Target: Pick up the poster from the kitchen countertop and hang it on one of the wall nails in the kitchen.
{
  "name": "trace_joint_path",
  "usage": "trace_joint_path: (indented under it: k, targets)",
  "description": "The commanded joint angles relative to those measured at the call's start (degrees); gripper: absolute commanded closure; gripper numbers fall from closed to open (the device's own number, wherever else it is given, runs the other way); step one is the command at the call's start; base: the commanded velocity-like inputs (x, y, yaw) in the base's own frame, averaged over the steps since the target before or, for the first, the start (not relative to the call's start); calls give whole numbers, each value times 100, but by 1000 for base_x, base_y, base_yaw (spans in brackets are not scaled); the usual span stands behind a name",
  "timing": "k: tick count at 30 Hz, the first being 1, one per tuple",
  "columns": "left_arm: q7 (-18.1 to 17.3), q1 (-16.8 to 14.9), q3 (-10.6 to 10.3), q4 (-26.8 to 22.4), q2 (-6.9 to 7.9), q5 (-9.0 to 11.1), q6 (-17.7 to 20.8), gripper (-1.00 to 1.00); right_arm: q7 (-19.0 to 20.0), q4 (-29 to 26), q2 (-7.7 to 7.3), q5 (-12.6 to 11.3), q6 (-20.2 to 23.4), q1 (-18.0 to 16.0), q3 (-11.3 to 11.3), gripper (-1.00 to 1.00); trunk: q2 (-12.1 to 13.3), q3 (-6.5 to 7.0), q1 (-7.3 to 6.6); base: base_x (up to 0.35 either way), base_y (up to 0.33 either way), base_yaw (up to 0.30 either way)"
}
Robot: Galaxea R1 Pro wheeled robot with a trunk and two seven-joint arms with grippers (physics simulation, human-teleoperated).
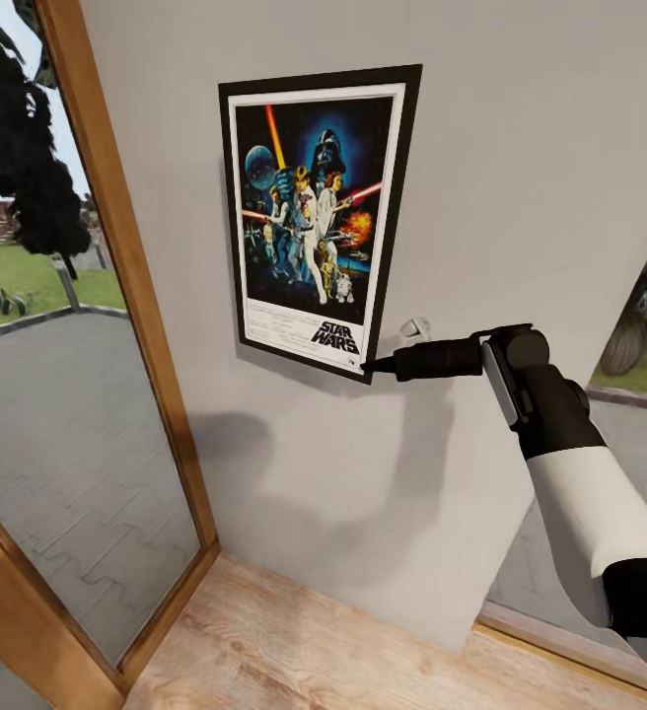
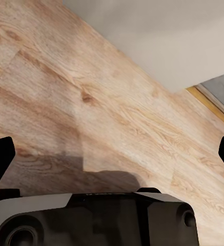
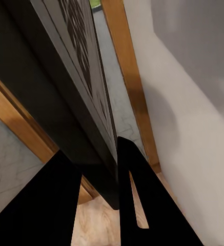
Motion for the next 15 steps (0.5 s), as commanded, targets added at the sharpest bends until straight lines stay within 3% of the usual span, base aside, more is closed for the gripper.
trace_joint_path:
  k: [1,15]
  targets:
    - [-7,-6,-47,-7,4,50,-24,-100,10,-2,-4,-11,40,-7,6,100,-13,-13,4,3,0,0]
    - [-7,-6,-44,-7,4,50,-24,-100,10,-2,-4,-11,40,-7,12,100,-13,-13,4,84,0,0]
